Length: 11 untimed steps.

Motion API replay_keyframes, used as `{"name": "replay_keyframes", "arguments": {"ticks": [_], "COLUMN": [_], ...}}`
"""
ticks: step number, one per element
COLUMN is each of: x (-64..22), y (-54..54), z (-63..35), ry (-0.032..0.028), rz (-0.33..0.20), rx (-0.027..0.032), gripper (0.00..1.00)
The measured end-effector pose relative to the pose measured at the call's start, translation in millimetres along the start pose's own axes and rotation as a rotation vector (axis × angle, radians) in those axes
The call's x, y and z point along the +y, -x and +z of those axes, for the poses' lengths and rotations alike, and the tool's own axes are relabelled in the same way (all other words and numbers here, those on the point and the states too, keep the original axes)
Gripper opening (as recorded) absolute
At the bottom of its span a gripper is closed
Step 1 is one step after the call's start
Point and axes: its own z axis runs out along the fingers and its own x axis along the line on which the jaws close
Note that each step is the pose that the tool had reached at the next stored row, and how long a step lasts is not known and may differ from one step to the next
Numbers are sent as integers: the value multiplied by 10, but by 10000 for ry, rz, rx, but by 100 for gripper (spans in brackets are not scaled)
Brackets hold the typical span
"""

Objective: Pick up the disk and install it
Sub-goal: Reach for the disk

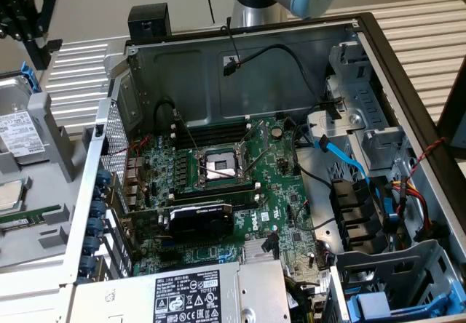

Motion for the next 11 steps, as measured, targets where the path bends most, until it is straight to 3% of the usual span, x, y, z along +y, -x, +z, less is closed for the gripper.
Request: {"name": "replay_keyframes", "arguments": {"ticks": [11], "x": [44], "y": [-404], "z": [7], "ry": [1], "rz": [-63], "rx": [4], "gripper": [11]}}
